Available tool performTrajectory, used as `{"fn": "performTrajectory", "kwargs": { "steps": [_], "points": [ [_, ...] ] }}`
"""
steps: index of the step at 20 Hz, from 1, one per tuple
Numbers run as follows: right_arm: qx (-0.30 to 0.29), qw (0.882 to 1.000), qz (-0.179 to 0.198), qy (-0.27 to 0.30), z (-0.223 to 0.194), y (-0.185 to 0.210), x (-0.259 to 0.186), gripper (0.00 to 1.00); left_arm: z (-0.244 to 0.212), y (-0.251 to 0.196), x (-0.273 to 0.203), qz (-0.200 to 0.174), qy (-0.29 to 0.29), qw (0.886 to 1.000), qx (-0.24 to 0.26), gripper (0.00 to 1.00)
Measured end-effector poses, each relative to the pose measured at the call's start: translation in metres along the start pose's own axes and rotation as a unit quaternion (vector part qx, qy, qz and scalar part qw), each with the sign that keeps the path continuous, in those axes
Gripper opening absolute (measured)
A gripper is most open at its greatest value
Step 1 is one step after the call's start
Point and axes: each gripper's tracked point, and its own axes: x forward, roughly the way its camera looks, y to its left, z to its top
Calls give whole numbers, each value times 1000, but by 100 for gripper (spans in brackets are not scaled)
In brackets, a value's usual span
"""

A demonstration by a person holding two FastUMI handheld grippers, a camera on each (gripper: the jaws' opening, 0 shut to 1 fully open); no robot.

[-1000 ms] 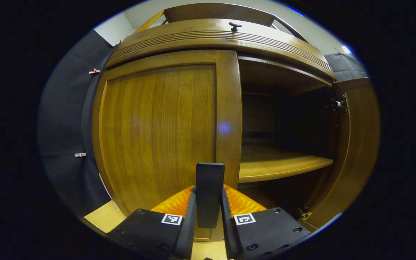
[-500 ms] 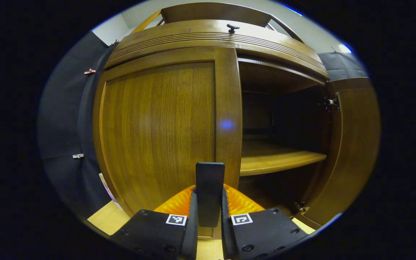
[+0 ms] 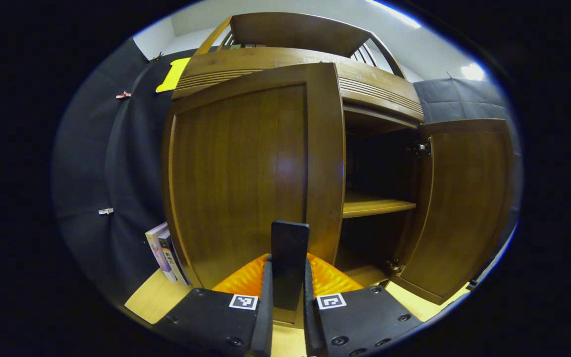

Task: Open the right door of the double-door shoe cabinet with the right hand, and open the left door with the left hand.

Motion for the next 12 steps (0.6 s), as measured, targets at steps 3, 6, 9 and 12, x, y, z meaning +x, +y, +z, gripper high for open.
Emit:
{"fn": "performTrajectory", "kwargs": {
  "steps": [3, 6, 9, 12],
  "points": [
    [4, 1000, 16, 5, -5, 26, -4, 96, -6, 17, -29, 1, 0, 1000, -5, 29],
    [11, 999, 29, 10, -9, 50, -10, 98, -9, 35, -55, 5, -2, 1000, -4, 29],
    [17, 999, 41, 19, -14, 70, -16, 98, -11, 50, -71, 10, -2, 1000, -3, 29],
    [14, 999, 47, 21, -17, 83, -24, 96, -12, 66, -86, 17, -2, 1000, -7, 26]
  ]
}}
